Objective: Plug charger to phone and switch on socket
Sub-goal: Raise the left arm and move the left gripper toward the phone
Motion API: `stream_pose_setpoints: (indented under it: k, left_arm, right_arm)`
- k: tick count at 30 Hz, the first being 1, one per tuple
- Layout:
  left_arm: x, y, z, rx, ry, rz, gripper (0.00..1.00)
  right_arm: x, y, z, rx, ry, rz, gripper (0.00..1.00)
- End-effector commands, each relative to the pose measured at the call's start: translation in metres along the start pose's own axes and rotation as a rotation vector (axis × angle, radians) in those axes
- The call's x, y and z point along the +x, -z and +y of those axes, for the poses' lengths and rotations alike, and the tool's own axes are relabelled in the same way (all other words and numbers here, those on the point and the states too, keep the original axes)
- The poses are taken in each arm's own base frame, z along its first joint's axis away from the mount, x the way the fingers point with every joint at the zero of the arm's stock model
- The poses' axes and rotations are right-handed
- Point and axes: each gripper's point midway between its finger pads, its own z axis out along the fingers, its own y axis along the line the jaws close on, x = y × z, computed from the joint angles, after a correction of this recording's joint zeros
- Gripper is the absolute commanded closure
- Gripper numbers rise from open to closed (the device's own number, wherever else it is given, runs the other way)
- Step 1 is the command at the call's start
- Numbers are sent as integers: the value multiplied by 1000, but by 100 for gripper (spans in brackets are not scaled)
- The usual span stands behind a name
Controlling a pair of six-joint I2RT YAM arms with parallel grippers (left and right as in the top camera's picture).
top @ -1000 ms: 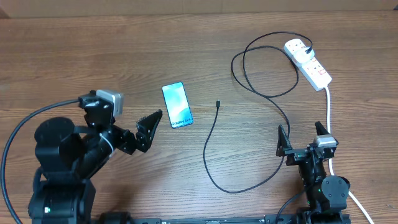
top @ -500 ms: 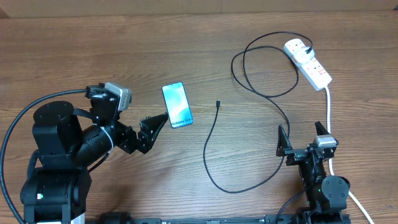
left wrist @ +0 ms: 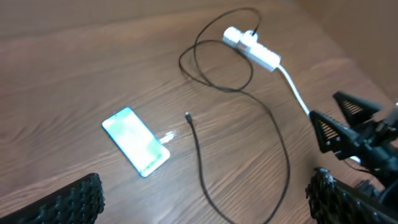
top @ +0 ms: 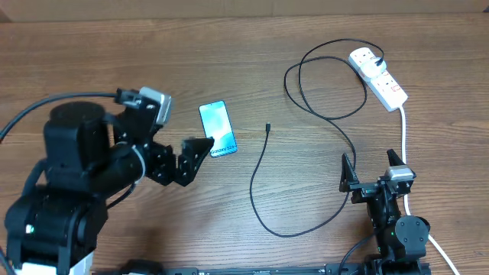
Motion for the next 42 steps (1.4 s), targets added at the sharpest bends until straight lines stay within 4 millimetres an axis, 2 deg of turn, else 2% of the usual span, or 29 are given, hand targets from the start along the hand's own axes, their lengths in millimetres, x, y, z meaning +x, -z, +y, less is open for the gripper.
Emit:
stream_pose_setpoints:
  k: [1, 6, 12, 18, 28, 34, 40, 42]
  left_arm:
    - [-6, -5, 8, -84, 12, 16, 0]
    - [-2, -15, -11, 33, 48, 54, 0]
    - [1, -30, -14, 78, 78, 103, 0]
    - [13, -51, -8, 70, 117, 195, 0]
    - [46, -102, 16, -251, 182, 368, 0]
    - [41, -117, 20, -281, 207, 353, 0]
    - [37, -119, 21, -284, 203, 333, 0]
    - [33, -119, 29, -334, 228, 304, 0]
  right_arm:
    - [2, 0, -2, 10, -6, -3, 0]
    - [2, 0, -2, 10, -6, -3, 0]
    - [2, 0, -2, 10, -6, -3, 0]
    - [2, 0, -2, 10, -6, -4, 0]
    - [2, 0, -2, 10, -6, -4, 0]
    - [2, 0, -2, 10, -6, -3, 0]
    - [2, 0, -2, 10, -6, -3, 0]
    - [2, 0, -2, 10, -6, -3, 0]
